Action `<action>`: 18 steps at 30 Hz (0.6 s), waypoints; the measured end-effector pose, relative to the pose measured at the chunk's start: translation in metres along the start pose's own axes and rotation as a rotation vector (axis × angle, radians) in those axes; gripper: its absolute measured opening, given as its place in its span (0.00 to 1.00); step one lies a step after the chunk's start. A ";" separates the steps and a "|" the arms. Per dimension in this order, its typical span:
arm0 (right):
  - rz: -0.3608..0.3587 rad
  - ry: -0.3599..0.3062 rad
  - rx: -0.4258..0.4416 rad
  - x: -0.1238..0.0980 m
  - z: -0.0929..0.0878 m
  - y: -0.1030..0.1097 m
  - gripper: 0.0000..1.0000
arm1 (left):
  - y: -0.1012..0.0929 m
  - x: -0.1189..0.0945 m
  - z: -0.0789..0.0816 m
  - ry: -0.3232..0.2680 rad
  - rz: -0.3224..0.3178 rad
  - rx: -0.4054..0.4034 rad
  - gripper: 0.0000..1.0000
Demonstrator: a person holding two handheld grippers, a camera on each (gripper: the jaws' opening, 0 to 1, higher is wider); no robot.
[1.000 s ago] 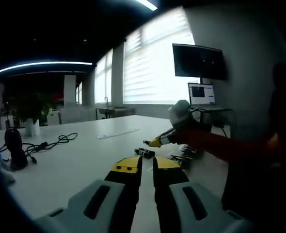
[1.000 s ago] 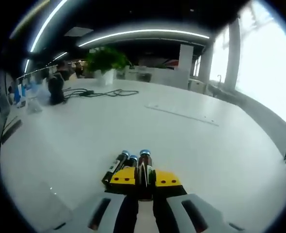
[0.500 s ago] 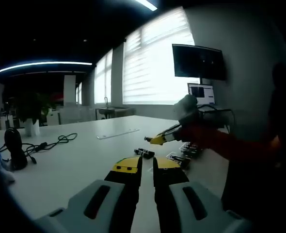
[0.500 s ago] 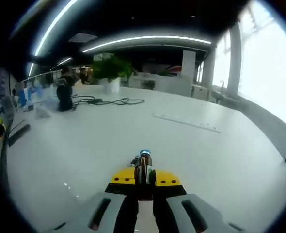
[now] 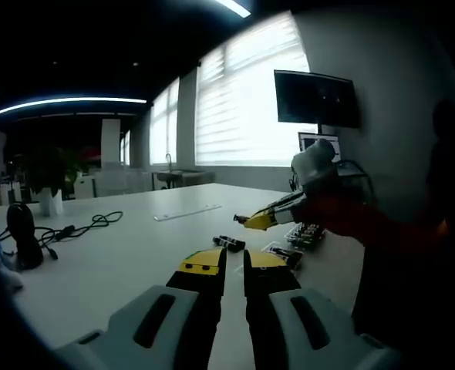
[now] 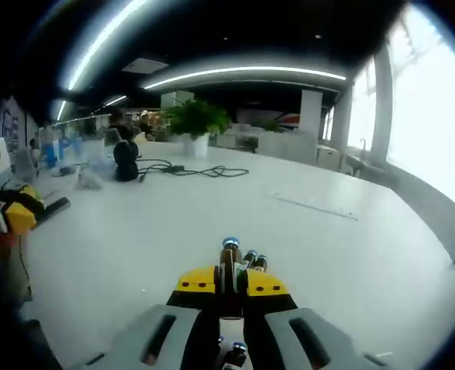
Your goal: Grip medicine bottles put into box
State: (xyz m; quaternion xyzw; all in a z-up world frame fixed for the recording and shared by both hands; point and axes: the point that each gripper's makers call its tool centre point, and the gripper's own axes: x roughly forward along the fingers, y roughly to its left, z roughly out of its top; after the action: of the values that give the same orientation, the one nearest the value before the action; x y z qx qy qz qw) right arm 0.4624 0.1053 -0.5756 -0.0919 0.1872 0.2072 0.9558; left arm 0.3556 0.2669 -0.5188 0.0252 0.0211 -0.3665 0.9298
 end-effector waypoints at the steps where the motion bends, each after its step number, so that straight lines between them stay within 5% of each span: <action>1: 0.005 0.003 -0.004 -0.002 -0.002 0.004 0.06 | 0.000 0.000 0.000 -0.001 -0.001 -0.001 0.03; 18: 0.026 0.007 0.013 -0.016 -0.017 0.026 0.06 | 0.001 -0.002 0.003 -0.012 -0.002 -0.020 0.03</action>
State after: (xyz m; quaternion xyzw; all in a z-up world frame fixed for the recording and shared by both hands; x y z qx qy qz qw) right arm 0.4321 0.1185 -0.5868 -0.0839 0.1930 0.2181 0.9530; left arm 0.3547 0.2690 -0.5160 0.0139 0.0193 -0.3673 0.9298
